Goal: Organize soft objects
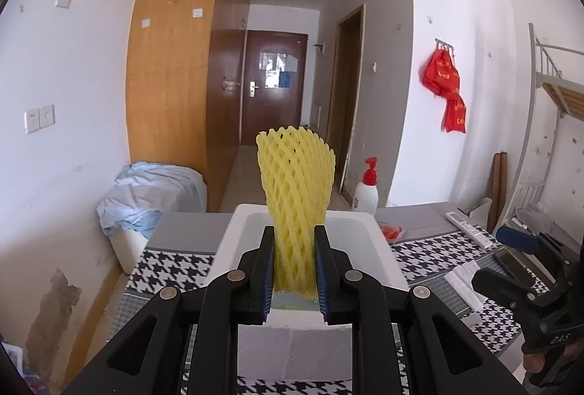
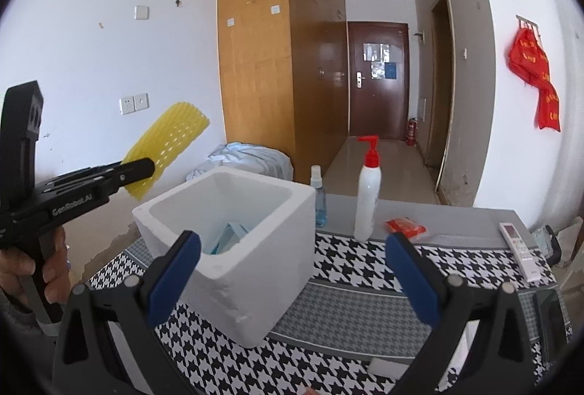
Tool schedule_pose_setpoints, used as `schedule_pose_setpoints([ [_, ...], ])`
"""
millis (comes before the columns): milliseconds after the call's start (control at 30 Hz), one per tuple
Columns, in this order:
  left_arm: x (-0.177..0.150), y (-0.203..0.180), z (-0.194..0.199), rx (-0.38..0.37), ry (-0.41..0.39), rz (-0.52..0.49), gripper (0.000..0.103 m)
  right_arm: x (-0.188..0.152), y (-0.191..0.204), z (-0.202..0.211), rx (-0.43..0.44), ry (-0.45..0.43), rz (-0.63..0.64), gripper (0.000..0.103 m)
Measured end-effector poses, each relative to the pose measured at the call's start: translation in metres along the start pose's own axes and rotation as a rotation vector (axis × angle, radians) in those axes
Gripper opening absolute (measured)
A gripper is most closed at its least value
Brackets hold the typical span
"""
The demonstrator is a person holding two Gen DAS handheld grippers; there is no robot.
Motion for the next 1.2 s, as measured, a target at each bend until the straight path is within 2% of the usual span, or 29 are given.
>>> schedule_pose_setpoints([
  [333, 0.001, -0.016, -0.022, -0.028, 0.054, -0.023, 0.021, -0.013, -0.015, 0.007, -0.034, 0.015, -0.040, 0.102],
  [567, 0.003, -0.022, -0.044, 0.006, 0.078, -0.043, 0.024, -0.017, -0.025, 0.013, -0.060, 0.014, -0.053, 0.102],
  [600, 0.003, -0.023, -0.047, 0.011, 0.086, -0.047, 0.026, -0.017, -0.027, 0.014, -0.065, 0.015, -0.056, 0.102],
  [667, 0.001, -0.022, -0.053, 0.014, 0.103, -0.046, 0.048, -0.018, -0.031, 0.015, -0.072, 0.016, -0.069, 0.102],
  [733, 0.001, -0.021, -0.053, 0.030, 0.093, -0.041, 0.051, -0.019, -0.034, 0.016, -0.076, 0.016, -0.080, 0.102],
  [800, 0.000, -0.021, -0.053, 0.039, 0.090, -0.046, 0.066, -0.021, -0.036, 0.017, -0.080, 0.014, -0.083, 0.102],
  [833, -0.001, -0.021, -0.052, 0.040, 0.086, -0.045, 0.082, -0.021, -0.037, 0.018, -0.083, 0.012, -0.086, 0.102],
  [867, -0.001, -0.021, -0.050, 0.044, 0.076, -0.039, 0.093, -0.022, -0.039, 0.018, -0.084, 0.012, -0.089, 0.102],
  [933, -0.003, -0.019, -0.044, 0.065, 0.039, -0.022, 0.102, -0.022, -0.040, 0.020, -0.084, 0.010, -0.094, 0.102],
  [1200, -0.011, -0.026, -0.022, 0.031, 0.005, -0.035, 0.102, -0.026, -0.037, 0.029, -0.080, -0.018, -0.093, 0.102],
])
Point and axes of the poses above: each gripper's, at about its wrist camera, not at the fingertips, and z roughly against the way its jaws point, y to its left, x to its top, the point moved 3 cm from there along -z, roughly the way its jaws point, and after that the axes turned 1 degree about x, right-handed, at the moved point
